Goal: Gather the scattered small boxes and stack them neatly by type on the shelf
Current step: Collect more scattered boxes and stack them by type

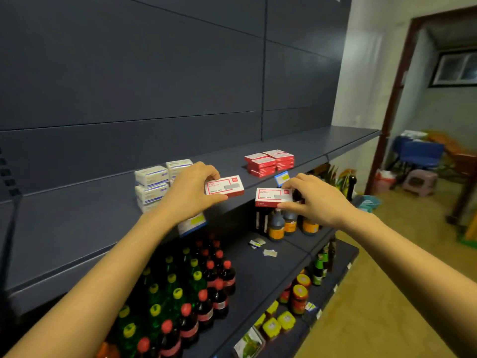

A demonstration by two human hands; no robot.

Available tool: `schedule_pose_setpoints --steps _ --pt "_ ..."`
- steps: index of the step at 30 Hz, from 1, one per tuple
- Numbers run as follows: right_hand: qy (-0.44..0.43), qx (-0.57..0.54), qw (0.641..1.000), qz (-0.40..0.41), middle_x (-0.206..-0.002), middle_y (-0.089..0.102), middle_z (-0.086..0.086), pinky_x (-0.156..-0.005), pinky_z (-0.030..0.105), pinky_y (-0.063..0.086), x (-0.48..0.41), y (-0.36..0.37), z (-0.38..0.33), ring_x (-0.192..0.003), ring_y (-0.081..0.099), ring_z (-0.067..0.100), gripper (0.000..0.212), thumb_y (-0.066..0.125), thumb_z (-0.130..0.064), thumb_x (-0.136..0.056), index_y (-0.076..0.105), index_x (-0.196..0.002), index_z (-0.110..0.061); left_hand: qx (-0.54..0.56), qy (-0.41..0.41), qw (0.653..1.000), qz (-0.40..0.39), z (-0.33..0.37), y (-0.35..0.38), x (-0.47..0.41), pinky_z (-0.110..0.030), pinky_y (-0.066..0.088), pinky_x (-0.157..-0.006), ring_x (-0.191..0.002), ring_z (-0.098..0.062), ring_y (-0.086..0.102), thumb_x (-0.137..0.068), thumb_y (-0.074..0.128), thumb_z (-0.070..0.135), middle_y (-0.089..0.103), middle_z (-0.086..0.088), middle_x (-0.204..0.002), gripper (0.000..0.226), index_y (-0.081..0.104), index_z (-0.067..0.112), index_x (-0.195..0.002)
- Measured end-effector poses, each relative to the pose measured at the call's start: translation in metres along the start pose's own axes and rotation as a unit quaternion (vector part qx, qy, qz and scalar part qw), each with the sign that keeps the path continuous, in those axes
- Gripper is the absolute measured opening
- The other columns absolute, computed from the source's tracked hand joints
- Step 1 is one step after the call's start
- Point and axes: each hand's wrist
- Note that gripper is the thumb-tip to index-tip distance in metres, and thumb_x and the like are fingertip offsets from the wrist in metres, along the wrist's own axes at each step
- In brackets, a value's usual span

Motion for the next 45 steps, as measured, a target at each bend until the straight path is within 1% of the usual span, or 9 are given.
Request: schedule_pose_setpoints --steps 3,7,14,23,32,34,37,40,45 --pt "0.012 0.007 1.000 0.002 -0.123 0.052 0.000 -0.074 0.027 0.040 -0.012 0.004 0.030 -0.111 0.047 0.016 0.050 0.055 -0.051 -0.084 0.048 -0.125 -0.023 -0.003 -0.007 1.000 -0.001 0.008 0.023 -0.032 -0.032 0.042 -0.086 -0.101 -0.021 0.053 -0.078 0.071 0.030 0.058 -0.008 -0.112 0.039 0.058 0.011 -0.108" --pt "0.015 0.012 1.000 0.009 -0.122 0.053 0.000 -0.072 0.025 0.037 -0.038 0.008 0.073 -0.110 0.048 0.016 0.051 0.054 -0.052 -0.084 0.048 -0.125 -0.022 -0.008 -0.015 1.000 -0.005 0.008 0.053 -0.079 -0.028 0.039 -0.082 -0.103 -0.021 0.054 -0.079 0.070 0.033 0.057 -0.007 -0.115 0.038 0.057 0.012 -0.109" --pt "0.015 0.002 1.000 -0.016 -0.129 0.051 0.000 -0.088 0.039 0.048 -0.115 0.014 0.132 -0.116 0.047 0.017 0.055 0.052 -0.055 -0.084 0.046 -0.128 -0.022 -0.020 -0.067 0.997 -0.032 -0.010 0.082 -0.162 -0.032 0.043 -0.080 -0.097 -0.024 0.055 -0.079 0.069 0.035 0.058 -0.010 -0.114 0.039 0.058 0.010 -0.107" --pt "-0.030 -0.058 0.998 -0.013 -0.122 0.050 -0.005 -0.074 0.030 0.038 -0.197 0.041 0.184 -0.094 0.039 0.006 0.047 0.053 -0.053 -0.084 0.049 -0.123 -0.027 -0.011 -0.123 0.991 -0.061 -0.024 0.118 -0.224 -0.031 0.046 -0.080 -0.091 -0.016 0.054 -0.079 0.069 0.034 0.060 -0.010 -0.114 0.040 0.058 0.009 -0.107" --pt "-0.109 -0.100 0.987 -0.071 -0.122 0.050 -0.006 -0.077 0.030 0.040 -0.261 0.069 0.207 -0.095 0.040 0.005 0.044 0.053 -0.051 -0.085 0.050 -0.122 -0.027 0.004 -0.184 0.977 -0.104 -0.031 0.137 -0.239 -0.027 0.050 -0.080 -0.090 -0.014 0.060 -0.081 0.067 0.031 0.064 -0.007 -0.109 0.034 0.056 0.009 -0.105" --pt "-0.172 -0.104 0.974 -0.102 -0.121 0.051 -0.007 -0.078 0.029 0.041 -0.289 0.074 0.223 -0.096 0.041 0.004 0.044 0.053 -0.052 -0.085 0.050 -0.122 -0.027 -0.006 -0.231 0.971 -0.070 -0.023 0.149 -0.249 -0.023 0.049 -0.077 -0.087 -0.012 0.060 -0.081 0.067 0.033 0.065 -0.005 -0.107 0.033 0.057 0.011 -0.103" --pt "-0.186 -0.102 0.966 -0.147 -0.122 0.053 -0.005 -0.086 0.033 0.045 -0.294 0.080 0.217 -0.099 0.044 0.008 0.044 0.054 -0.050 -0.086 0.052 -0.122 -0.025 -0.003 -0.222 0.973 -0.069 -0.023 0.141 -0.245 -0.019 0.048 -0.072 -0.086 -0.012 0.061 -0.082 0.062 0.040 0.065 -0.002 -0.104 0.034 0.059 0.012 -0.102" --pt "-0.211 -0.113 0.954 -0.179 -0.132 0.050 0.001 -0.099 0.037 0.043 -0.304 0.079 0.222 -0.114 0.048 0.015 0.051 0.056 -0.047 -0.085 0.051 -0.128 -0.020 -0.065 -0.242 0.968 -0.016 -0.014 0.142 -0.244 -0.026 0.049 -0.077 -0.091 -0.013 0.058 -0.085 0.058 0.041 0.064 -0.003 -0.108 0.034 0.060 0.013 -0.103" --pt "-0.293 -0.175 0.934 -0.101 -0.135 0.049 -0.002 -0.097 0.031 0.039 -0.317 0.067 0.191 -0.121 0.046 0.014 0.051 0.054 -0.047 -0.087 0.047 -0.131 -0.023 -0.258 -0.266 0.925 0.082 -0.005 0.115 -0.225 -0.034 0.044 -0.082 -0.103 -0.020 0.055 -0.090 0.051 0.040 0.064 -0.001 -0.110 0.031 0.062 0.016 -0.105"
Point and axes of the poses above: each hand's wrist, its own x-axis away from the middle knuckle, its own y-axis out of the palm, z = x × y
